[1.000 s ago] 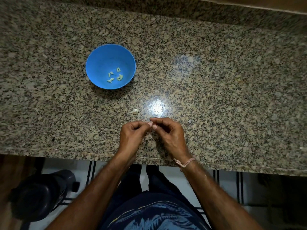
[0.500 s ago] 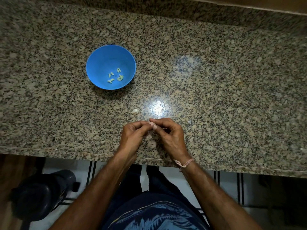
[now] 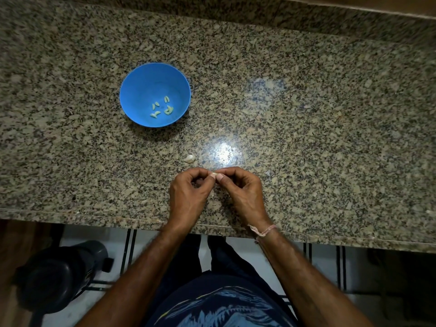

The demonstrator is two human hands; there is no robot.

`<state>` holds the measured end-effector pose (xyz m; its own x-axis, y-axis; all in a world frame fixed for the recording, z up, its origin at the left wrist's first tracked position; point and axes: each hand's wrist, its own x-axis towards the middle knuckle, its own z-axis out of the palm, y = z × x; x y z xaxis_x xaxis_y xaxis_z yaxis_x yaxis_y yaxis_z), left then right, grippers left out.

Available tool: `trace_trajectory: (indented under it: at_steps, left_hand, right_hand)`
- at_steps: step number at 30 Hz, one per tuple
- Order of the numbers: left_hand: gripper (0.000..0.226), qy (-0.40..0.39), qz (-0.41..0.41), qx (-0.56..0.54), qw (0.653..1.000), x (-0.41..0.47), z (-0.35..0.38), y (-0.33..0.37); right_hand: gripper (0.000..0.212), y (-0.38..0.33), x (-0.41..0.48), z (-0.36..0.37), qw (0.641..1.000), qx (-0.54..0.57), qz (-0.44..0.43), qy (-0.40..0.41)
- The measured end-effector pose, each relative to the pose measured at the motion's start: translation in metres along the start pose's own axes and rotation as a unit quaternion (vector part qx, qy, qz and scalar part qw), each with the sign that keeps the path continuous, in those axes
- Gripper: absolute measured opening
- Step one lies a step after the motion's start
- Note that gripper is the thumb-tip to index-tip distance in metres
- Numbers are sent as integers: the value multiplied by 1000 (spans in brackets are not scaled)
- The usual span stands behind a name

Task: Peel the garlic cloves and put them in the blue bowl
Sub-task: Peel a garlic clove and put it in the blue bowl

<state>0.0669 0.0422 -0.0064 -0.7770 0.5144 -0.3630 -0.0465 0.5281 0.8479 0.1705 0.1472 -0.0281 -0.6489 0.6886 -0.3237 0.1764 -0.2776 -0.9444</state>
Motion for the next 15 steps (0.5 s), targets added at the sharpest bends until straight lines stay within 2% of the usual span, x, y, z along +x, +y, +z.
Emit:
trace_trajectory:
  at_steps: [9, 15]
  left_hand:
    - [9, 16, 35, 17, 999, -2, 6, 3]
    - [11, 19, 49, 51, 997, -1, 10, 6]
  right_hand:
    - [18, 1, -1, 4, 985, 144, 93, 20]
    - [21, 2, 0, 4, 978, 171, 119, 21]
